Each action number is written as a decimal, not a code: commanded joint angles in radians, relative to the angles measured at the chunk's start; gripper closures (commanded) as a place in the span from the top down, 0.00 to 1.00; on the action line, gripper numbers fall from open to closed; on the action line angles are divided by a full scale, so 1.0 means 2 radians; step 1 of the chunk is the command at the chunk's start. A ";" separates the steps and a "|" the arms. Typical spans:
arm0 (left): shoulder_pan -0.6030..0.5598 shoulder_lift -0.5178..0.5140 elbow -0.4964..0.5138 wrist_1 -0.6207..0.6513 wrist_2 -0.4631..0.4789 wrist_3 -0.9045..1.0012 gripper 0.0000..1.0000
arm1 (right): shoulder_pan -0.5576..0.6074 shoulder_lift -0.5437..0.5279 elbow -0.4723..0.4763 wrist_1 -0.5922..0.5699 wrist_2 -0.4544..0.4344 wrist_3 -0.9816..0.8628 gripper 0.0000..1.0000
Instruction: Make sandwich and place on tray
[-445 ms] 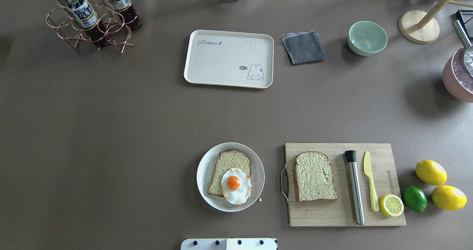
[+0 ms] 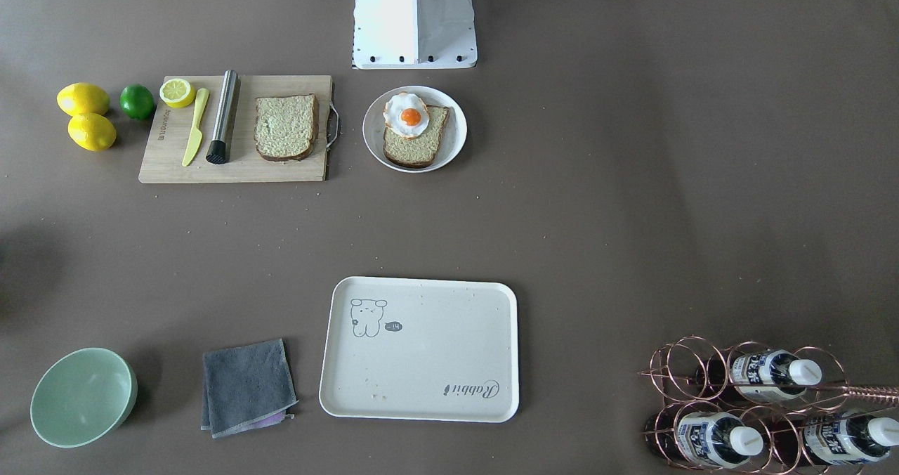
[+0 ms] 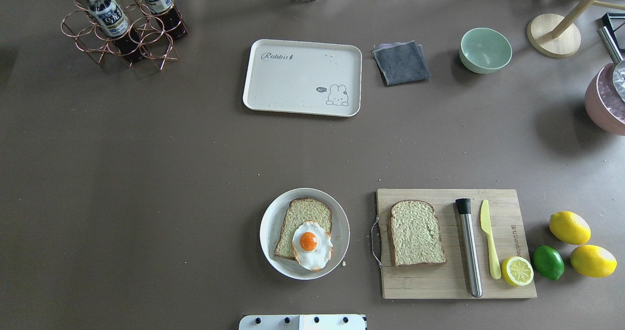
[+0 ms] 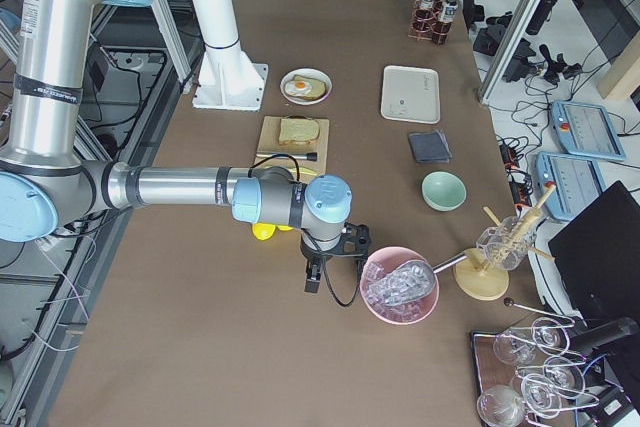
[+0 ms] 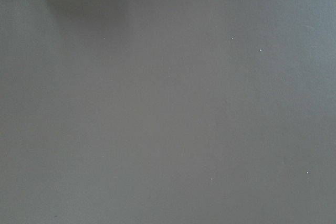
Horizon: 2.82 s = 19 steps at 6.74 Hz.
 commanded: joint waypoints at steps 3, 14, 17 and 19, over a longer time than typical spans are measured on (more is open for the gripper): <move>0.000 0.000 0.005 -0.002 -0.001 0.000 0.98 | 0.000 0.000 0.000 0.000 0.000 0.000 1.00; 0.000 0.000 0.005 -0.001 -0.008 0.000 0.98 | 0.000 -0.001 0.001 0.000 0.005 0.000 1.00; 0.000 -0.009 -0.002 -0.003 -0.010 0.000 0.98 | 0.000 0.000 0.003 0.002 0.004 0.000 1.00; -0.001 -0.012 -0.001 -0.050 -0.047 -0.004 0.98 | 0.001 -0.005 0.007 0.040 0.003 0.002 1.00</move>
